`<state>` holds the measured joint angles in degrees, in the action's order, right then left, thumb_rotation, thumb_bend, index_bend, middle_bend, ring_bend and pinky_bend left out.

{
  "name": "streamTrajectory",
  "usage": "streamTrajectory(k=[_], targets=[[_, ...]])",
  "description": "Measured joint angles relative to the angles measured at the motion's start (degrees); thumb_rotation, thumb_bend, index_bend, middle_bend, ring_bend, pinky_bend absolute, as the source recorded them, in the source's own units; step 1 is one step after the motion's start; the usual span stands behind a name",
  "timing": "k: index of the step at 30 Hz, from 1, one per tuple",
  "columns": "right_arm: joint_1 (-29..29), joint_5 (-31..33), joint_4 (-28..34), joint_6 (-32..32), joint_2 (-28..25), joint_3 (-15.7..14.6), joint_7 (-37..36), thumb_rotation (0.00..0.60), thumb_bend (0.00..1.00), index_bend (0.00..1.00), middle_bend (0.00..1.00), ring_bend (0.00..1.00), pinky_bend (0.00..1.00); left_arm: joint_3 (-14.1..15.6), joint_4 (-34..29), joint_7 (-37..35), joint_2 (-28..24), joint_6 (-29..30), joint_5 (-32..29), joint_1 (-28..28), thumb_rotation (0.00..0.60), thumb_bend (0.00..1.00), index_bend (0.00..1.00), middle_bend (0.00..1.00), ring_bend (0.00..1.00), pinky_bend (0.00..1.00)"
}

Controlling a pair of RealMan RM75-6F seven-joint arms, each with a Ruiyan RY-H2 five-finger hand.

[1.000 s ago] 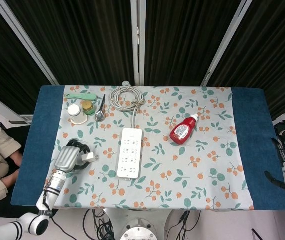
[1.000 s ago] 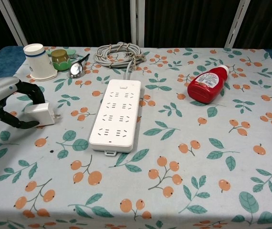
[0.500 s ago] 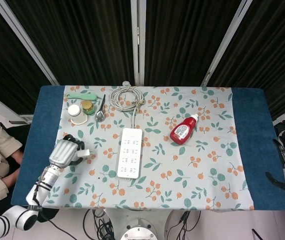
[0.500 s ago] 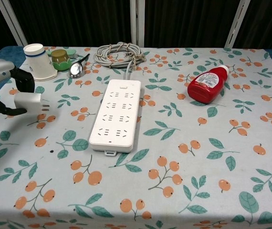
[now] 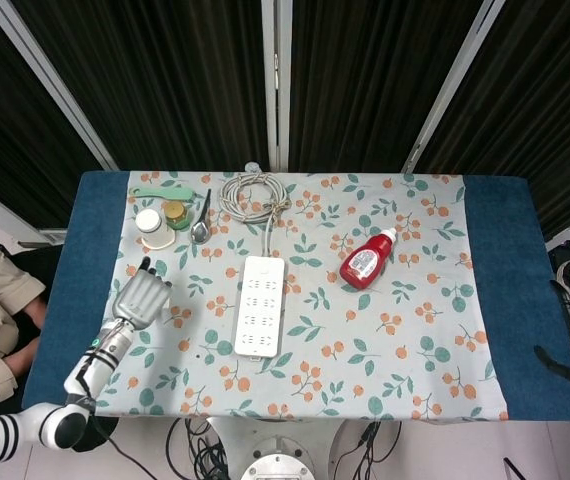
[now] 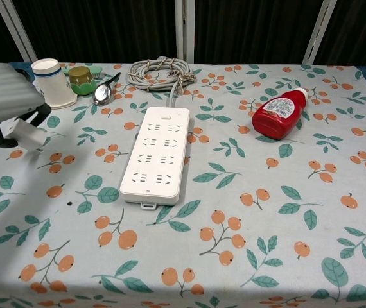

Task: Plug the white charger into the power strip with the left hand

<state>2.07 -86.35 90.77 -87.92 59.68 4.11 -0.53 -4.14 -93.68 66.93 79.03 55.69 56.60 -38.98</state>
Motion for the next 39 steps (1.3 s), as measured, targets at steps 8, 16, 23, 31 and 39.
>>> streamTrajectory(k=[8, 16, 23, 31, 39], targets=[[0.24, 0.26, -0.71, 0.58, 0.29, 0.07, -0.68, 0.600, 0.09, 0.00, 0.02, 0.00, 0.00, 1.11, -4.70, 13.37, 3.25, 2.69, -16.76, -8.64, 0.600, 0.32, 0.46, 0.50, 0.34, 0.16], [0.02, 0.91, -1.13, 0.79, 0.30, 0.12, -1.23, 0.600, 0.09, 0.00, 0.03, 0.00, 0.00, 2.74, -5.83, 14.58, 5.32, 5.26, -21.18, -12.88, 0.600, 0.29, 0.35, 0.45, 0.30, 0.15], [0.05, 1.12, -1.26, 0.95, 0.26, 0.25, -1.44, 0.600, 0.09, 0.00, 0.03, 0.00, 0.00, 4.35, -6.13, 12.74, 5.34, 6.24, -21.48, -14.38, 0.600, 0.28, 0.33, 0.42, 0.30, 0.15], [0.14, 0.90, -1.33, 0.94, 0.28, 0.26, -1.57, 0.600, 0.09, 0.00, 0.04, 0.00, 0.00, 6.09, -7.34, 10.44, 4.72, 7.20, -19.26, -15.08, 0.600, 0.26, 0.26, 0.33, 0.27, 0.15], [-0.15, 0.82, -1.50, 0.46, 0.18, 0.26, -1.87, 0.600, 0.09, 0.00, 0.04, 0.00, 0.00, 6.62, -9.02, 4.48, 3.29, 8.86, -15.29, -14.01, 0.600, 0.13, 0.18, 0.25, 0.19, 0.15]])
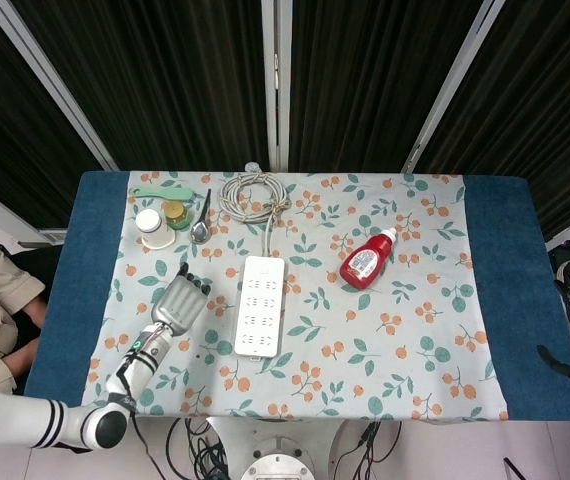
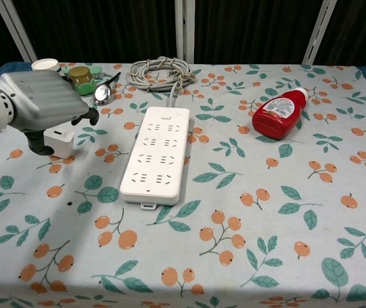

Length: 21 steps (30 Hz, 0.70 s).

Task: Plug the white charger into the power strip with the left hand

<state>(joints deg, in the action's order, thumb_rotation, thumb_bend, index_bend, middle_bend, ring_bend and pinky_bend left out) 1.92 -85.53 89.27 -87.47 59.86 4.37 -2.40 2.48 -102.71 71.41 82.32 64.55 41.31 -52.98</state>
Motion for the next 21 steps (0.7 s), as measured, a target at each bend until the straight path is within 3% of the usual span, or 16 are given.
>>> streamTrajectory(k=[7, 10, 14, 21], targets=[[-0.01, -0.40, -0.18, -0.27, -0.24, 0.04, -0.31, 0.600, 0.09, 0.00, 0.04, 0.00, 0.00, -0.69, 1.79, -18.93, -0.74, 0.52, 9.08, 4.52, 0.600, 0.09, 0.25, 0.25, 0.16, 0.16], [0.08, -0.73, 0.00, -0.34, -0.31, 0.02, -0.15, 0.600, 0.09, 0.00, 0.04, 0.00, 0.00, -0.67, 5.41, -30.64, -0.34, 0.93, 15.11, 7.55, 0.600, 0.13, 0.29, 0.29, 0.16, 0.17], [0.18, -1.06, 0.25, -0.37, -0.27, -0.04, 0.10, 0.600, 0.09, 0.00, 0.04, 0.00, 0.00, -0.67, 11.26, -40.89, 0.79, 1.18, 21.71, 11.02, 0.600, 0.17, 0.32, 0.32, 0.16, 0.17], [0.08, -1.41, 1.11, -0.87, -0.71, -0.06, 0.94, 0.600, 0.09, 0.00, 0.04, 0.00, 0.00, -1.30, 16.72, -44.82, 3.36, 0.74, 25.33, 13.82, 0.600, 0.21, 0.34, 0.37, 0.20, 0.18]])
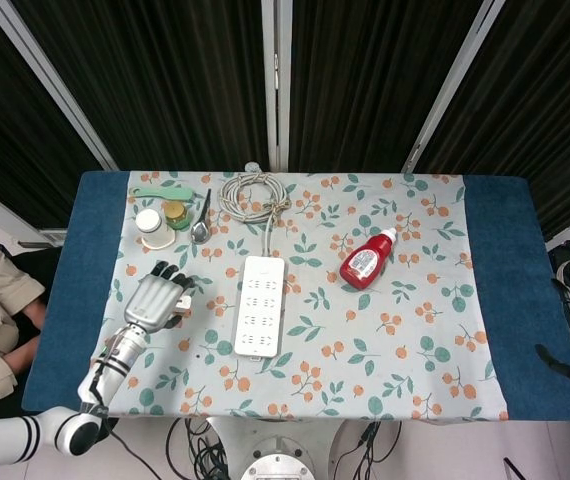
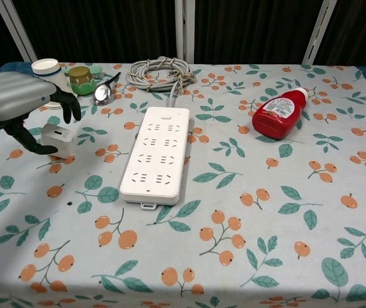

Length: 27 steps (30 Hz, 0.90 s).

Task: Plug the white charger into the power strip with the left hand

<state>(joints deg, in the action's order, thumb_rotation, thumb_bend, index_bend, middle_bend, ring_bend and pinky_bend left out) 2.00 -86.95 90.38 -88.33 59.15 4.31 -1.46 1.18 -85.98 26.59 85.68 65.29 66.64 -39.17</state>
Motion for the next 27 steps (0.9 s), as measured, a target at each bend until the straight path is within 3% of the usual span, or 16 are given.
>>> streamTrajectory(k=[9, 27], targets=[[-0.14, -0.09, 0.95, -0.44, -0.97, 0.17, 0.41, 0.600, 0.09, 0.00, 0.04, 0.00, 0.00, -1.58, 3.89, 0.33, 2.56, -1.56, 0.49, 1.32, 0.600, 0.26, 0.38, 0.41, 0.23, 0.19], [-0.16, 0.08, 1.16, -0.04, -0.80, -0.08, 0.28, 0.600, 0.09, 0.00, 0.04, 0.00, 0.00, -3.20, 4.16, 0.89, 2.42, -2.59, 0.09, 3.17, 0.600, 0.28, 0.44, 0.45, 0.27, 0.20]])
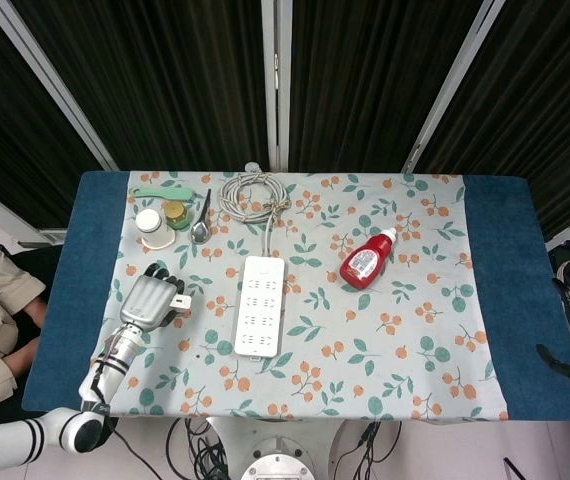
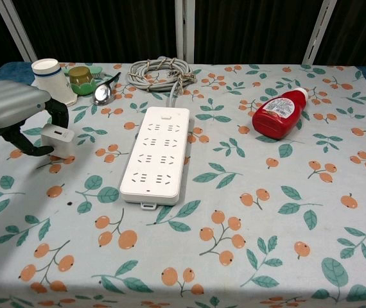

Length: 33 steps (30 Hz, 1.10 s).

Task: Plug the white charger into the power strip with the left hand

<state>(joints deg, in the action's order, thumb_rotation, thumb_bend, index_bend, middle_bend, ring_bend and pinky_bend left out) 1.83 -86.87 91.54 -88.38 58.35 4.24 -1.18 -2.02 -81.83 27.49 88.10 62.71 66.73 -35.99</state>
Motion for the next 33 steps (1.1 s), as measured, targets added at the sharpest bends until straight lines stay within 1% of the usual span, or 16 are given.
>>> streamTrajectory(k=[3, 9, 12, 16, 20, 23, 26, 33], targets=[[-0.20, 0.00, 0.10, -0.29, 0.00, -0.03, 0.02, 0.600, 0.09, 0.00, 0.04, 0.00, 0.00, -0.27, -0.02, -0.89, -0.02, -1.06, -0.10, 0.02, 0.600, 0.29, 0.46, 0.47, 0.28, 0.20], [-0.55, 0.06, 0.37, -0.67, -0.12, -0.11, 0.10, 0.600, 0.09, 0.00, 0.04, 0.00, 0.00, -1.24, 0.92, -4.11, 0.71, -1.03, 0.88, 0.27, 0.600, 0.41, 0.58, 0.60, 0.41, 0.26], [-0.57, 0.02, 0.53, -0.77, -0.21, -0.05, 0.21, 0.600, 0.09, 0.00, 0.04, 0.00, 0.00, -1.80, 1.02, -7.43, 0.93, -0.51, 1.99, 0.59, 0.600, 0.44, 0.61, 0.62, 0.44, 0.30], [-0.42, -0.11, 0.75, -0.72, -0.27, 0.04, 0.45, 0.600, 0.09, 0.00, 0.04, 0.00, 0.00, -2.75, 0.59, -14.43, 0.89, 0.32, 4.30, 0.95, 0.600, 0.46, 0.62, 0.64, 0.45, 0.34], [-0.05, -0.69, 1.12, -0.58, -0.35, 0.09, 0.89, 0.600, 0.09, 0.00, 0.04, 0.00, 0.00, -4.01, -0.08, -23.20, 0.92, 1.56, 8.80, 0.83, 0.600, 0.46, 0.63, 0.65, 0.45, 0.34], [0.31, -1.13, 1.64, -0.33, -0.64, 0.11, 1.48, 0.600, 0.09, 0.00, 0.04, 0.00, 0.00, -5.28, -0.53, -27.92, 1.41, 1.70, 12.13, -0.27, 0.600, 0.46, 0.63, 0.66, 0.45, 0.34], [0.45, -1.43, 2.43, -0.27, -1.16, 0.10, 2.20, 0.600, 0.09, 0.00, 0.04, 0.00, 0.00, -6.58, -0.52, -29.22, 2.52, 0.47, 13.18, -2.21, 0.600, 0.46, 0.63, 0.66, 0.45, 0.34], [0.17, -1.06, 3.88, -0.51, -2.15, 0.09, 3.29, 0.600, 0.09, 0.00, 0.04, 0.00, 0.00, -9.11, 0.57, -29.20, 6.09, -3.75, 12.15, -6.41, 0.600, 0.46, 0.63, 0.66, 0.45, 0.33]])
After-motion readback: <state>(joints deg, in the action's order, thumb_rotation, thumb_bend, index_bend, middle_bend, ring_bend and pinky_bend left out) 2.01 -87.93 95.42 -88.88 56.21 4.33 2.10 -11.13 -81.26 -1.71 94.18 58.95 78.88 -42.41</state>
